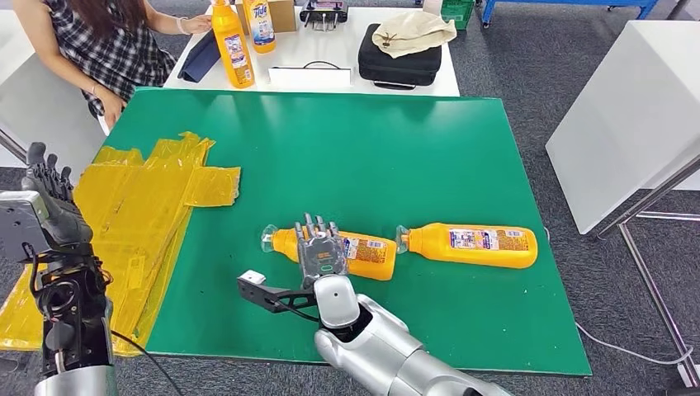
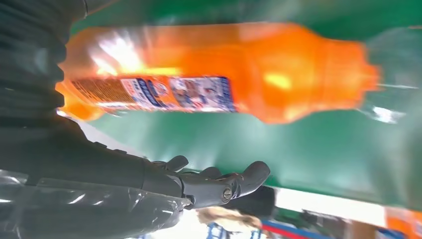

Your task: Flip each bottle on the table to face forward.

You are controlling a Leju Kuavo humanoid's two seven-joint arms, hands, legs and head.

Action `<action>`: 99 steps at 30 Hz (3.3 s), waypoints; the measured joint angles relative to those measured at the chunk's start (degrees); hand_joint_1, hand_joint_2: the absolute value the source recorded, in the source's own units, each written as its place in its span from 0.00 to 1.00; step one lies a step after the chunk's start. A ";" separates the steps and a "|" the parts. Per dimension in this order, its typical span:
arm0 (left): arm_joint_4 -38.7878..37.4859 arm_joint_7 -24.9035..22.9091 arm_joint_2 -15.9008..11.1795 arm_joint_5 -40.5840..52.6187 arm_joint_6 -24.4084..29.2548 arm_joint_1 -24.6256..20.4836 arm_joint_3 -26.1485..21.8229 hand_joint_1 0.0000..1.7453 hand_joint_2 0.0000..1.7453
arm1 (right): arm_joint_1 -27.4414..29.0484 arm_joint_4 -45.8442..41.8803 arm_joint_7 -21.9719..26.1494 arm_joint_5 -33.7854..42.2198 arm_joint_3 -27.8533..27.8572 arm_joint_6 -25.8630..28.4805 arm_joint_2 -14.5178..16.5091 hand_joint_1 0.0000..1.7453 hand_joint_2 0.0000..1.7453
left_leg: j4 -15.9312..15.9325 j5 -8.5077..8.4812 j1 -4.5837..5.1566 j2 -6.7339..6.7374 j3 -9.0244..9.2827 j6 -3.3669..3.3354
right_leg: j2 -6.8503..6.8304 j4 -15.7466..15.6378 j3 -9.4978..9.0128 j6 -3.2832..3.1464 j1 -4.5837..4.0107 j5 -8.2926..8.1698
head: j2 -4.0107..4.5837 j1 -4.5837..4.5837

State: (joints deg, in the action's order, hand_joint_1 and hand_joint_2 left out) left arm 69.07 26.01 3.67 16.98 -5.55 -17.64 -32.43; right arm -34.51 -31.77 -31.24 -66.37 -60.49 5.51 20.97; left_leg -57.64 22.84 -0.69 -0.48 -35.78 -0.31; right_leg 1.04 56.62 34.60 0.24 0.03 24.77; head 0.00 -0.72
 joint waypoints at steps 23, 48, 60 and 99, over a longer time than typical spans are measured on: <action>-10.52 2.39 -3.14 -1.57 2.20 -5.85 4.63 0.00 0.00 | 1.33 7.21 1.75 -7.76 13.73 -0.53 -1.05 0.00 1.00 | 0.00 0.00 0.00 0.02 0.00 0.00 | 0.02 0.00 0.00 0.00 0.00 0.00 | 0.00 -0.01; -16.65 3.31 -6.25 -5.70 3.15 -8.86 10.20 0.00 0.00 | 0.07 11.38 9.85 -4.93 24.89 -11.13 -0.62 1.00 1.00 | 0.02 0.01 0.00 0.08 0.80 0.00 | 0.01 -0.04 -0.77 -0.02 -0.01 0.01 | 0.01 -0.01; -20.31 3.98 -6.40 -6.88 3.11 -11.24 12.29 0.00 1.00 | -0.18 11.28 14.57 1.68 28.68 -6.89 -0.68 1.00 1.00 | 0.02 0.01 0.00 0.06 0.82 0.00 | 0.01 -0.04 -0.84 -0.02 0.00 -0.02 | 0.00 0.00; -9.17 -3.32 3.44 -32.20 -15.10 -2.27 40.24 0.00 1.00 | 11.04 -21.08 19.66 4.70 35.92 24.02 0.16 1.00 1.00 | 0.00 -0.21 0.02 -0.05 -0.26 0.00 | -0.09 0.01 0.14 0.01 0.02 -0.25 | 0.00 -0.02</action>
State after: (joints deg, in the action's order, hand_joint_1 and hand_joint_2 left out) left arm 59.90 22.69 7.10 -15.22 -20.64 -19.91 7.81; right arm -23.46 -52.85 -11.58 -61.67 -24.57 29.53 21.14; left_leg -57.64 22.64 -0.67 -0.54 -36.05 -0.31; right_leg 0.95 56.62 34.74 0.24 0.05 24.52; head 0.00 -0.73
